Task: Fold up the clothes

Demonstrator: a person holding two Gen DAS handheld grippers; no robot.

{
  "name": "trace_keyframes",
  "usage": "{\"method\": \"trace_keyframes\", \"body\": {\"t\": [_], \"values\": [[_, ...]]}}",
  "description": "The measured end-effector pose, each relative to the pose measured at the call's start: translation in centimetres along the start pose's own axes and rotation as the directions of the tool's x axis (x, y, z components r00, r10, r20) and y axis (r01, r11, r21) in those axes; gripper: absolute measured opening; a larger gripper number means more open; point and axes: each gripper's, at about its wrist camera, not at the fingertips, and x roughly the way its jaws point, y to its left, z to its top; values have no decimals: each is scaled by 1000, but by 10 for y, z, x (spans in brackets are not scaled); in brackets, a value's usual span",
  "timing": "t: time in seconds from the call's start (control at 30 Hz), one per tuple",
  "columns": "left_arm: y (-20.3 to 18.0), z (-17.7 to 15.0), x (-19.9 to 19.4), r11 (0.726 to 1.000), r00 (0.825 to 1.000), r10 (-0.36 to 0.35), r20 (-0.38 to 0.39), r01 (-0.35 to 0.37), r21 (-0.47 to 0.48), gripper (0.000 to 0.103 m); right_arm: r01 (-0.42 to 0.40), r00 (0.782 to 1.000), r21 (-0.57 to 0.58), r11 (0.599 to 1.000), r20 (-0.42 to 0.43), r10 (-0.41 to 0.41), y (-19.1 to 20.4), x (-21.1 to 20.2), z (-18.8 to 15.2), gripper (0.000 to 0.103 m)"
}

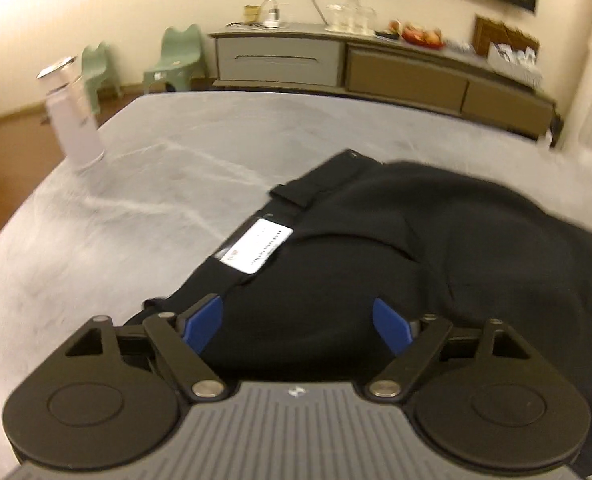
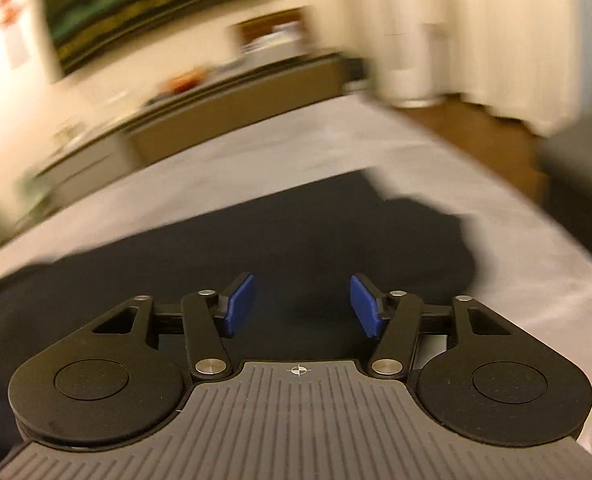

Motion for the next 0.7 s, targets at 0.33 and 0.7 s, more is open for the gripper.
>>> {"method": "trace_keyframes", "body": {"t": [0.33,0.7], "values": [[-28,1,32,994,1000,27,-5,-27,108,53,-267,963,-429,863,-154,222,157,38,-55,72],[-29,66,11,990,988,-81,130,65,124,2,-215,974,-483,849,-45,222,181,52,-11,3]]}}
